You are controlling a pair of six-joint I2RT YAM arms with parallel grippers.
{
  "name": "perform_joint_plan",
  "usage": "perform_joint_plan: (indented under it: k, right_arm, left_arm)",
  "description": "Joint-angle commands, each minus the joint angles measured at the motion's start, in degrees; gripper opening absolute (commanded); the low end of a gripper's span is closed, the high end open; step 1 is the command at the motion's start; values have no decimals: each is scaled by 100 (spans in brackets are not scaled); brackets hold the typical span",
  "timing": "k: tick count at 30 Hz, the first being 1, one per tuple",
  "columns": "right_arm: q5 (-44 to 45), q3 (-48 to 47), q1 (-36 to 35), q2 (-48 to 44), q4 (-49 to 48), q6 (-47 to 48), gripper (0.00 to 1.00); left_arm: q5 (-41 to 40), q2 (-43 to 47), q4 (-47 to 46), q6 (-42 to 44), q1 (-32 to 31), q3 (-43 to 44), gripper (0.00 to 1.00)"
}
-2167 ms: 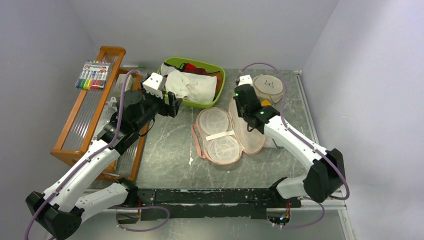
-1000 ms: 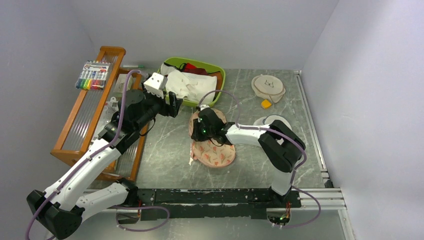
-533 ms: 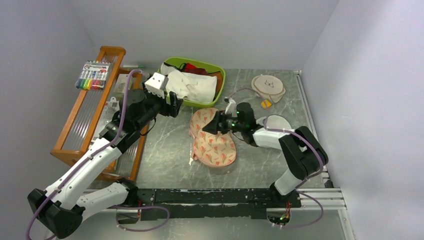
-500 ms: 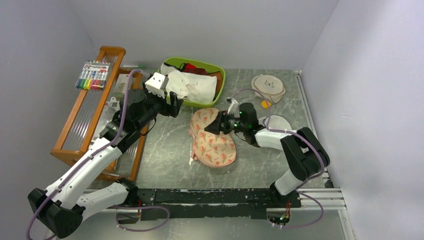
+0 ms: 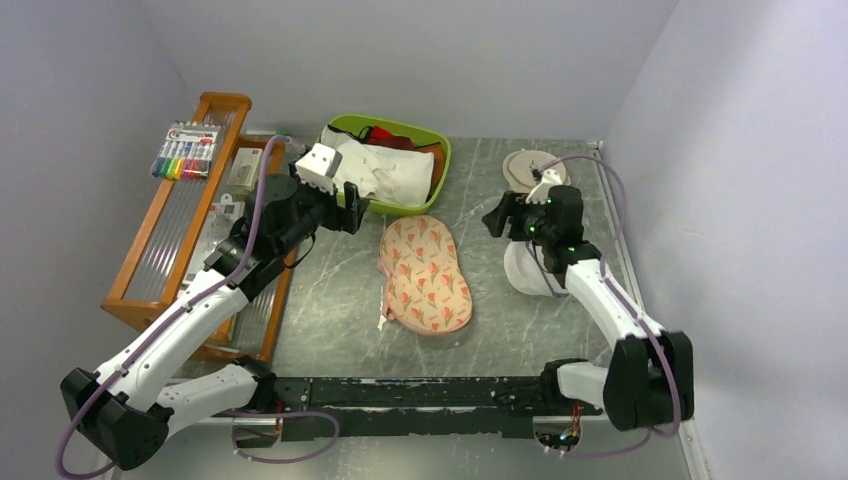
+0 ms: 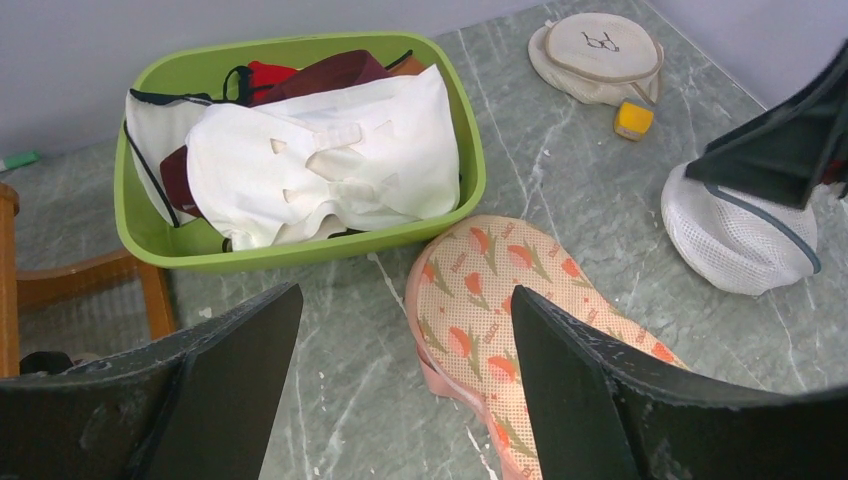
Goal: Unzip the laundry bag and remove the bra
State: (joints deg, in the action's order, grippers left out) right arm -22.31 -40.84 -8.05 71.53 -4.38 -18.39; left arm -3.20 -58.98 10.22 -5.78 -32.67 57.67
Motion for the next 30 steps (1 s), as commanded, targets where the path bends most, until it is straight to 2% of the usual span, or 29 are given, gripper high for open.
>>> perform_joint_plan:
  k: [1, 4, 7, 8, 11, 12, 13, 14, 23, 30]
  right_arm:
    - [2043, -547, 24, -834, 1364, 176, 72]
    - [2635, -951, 24, -1414, 1878, 272, 78]
    - [3238, -1420, -87, -1871, 2298, 36, 98]
    - [3302, -1563, -134, -1975, 2385, -40, 100]
    - [3608, -2058, -284, -2196, 2606, -317, 100]
    - [3776, -2170, -313, -2256, 2657, -431, 100]
    - [3987, -2236, -314, -2358, 2689, -608, 100]
    - [4079, -2284, -312, -2475, 2682, -723, 100]
    - [3784, -2027, -317, -4390, 1785, 241, 100]
    - [3923, -2225, -315, -4903, 1900, 614, 100]
  left_arm:
    - [-29, 35, 48, 95, 50, 225, 88]
    - [-202, 103, 96, 164, 74, 260, 89]
    - [-399, 258, 122, 211, 92, 325, 90]
    - [-486, 317, 127, 217, 96, 378, 90]
    - [-624, 524, 187, 176, 95, 636, 92]
    - [-621, 591, 244, 182, 94, 764, 94]
    - [-579, 658, 307, 188, 98, 921, 100]
    - [-551, 733, 389, 211, 94, 1063, 100]
    - [-538, 1607, 384, 147, 94, 1773, 99]
    - [-494, 2015, 186, -199, 94, 1971, 99]
